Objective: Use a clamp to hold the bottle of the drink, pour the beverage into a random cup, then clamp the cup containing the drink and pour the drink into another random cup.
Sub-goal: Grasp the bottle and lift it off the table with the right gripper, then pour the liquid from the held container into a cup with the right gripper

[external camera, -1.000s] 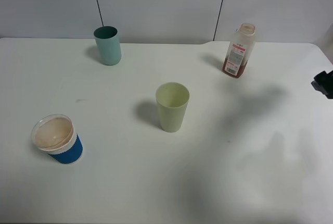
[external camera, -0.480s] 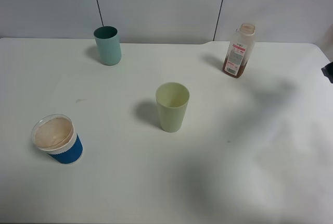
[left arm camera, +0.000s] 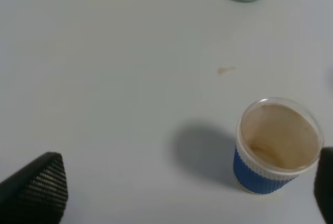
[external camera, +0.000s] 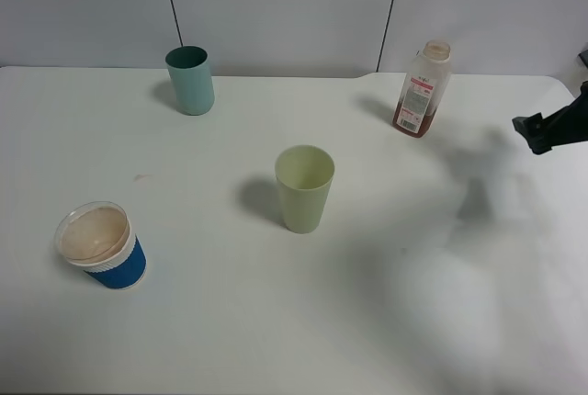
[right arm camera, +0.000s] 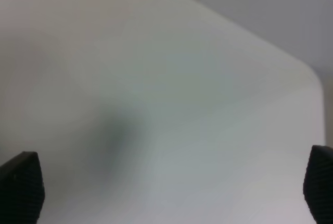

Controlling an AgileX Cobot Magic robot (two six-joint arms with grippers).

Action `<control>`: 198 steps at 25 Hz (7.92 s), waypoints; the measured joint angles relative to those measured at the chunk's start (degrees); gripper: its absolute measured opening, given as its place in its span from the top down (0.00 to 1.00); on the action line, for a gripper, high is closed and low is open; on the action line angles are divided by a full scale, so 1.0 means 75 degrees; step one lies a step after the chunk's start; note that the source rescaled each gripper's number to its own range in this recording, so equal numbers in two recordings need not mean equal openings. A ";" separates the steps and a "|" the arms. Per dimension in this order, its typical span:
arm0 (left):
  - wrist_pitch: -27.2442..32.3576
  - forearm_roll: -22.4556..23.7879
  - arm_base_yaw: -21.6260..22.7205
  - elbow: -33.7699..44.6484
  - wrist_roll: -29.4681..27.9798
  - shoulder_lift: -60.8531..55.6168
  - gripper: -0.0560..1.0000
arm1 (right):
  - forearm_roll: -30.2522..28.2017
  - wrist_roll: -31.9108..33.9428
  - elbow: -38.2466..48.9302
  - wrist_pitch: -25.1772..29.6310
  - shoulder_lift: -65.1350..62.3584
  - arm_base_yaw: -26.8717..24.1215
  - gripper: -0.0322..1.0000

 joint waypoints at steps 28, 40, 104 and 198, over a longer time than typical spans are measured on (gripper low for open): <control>0.0000 0.0000 0.0000 0.0000 0.0000 0.0000 0.12 | -0.3524 0.3065 -0.1794 -0.0614 0.2104 0.1070 0.00; 0.0000 0.0000 0.0000 0.0000 0.0000 0.0000 0.12 | -0.3638 0.3475 -0.2385 -0.0769 0.2374 0.1226 0.00; 0.0000 0.0000 0.0000 0.0000 0.0000 0.0000 0.12 | -0.2385 0.3661 -0.3101 0.0233 0.2247 0.3312 0.95; 0.0000 0.0000 0.0000 0.0000 0.0000 0.0000 0.12 | -0.2321 0.2972 -0.1428 0.5220 -0.1416 0.6969 0.95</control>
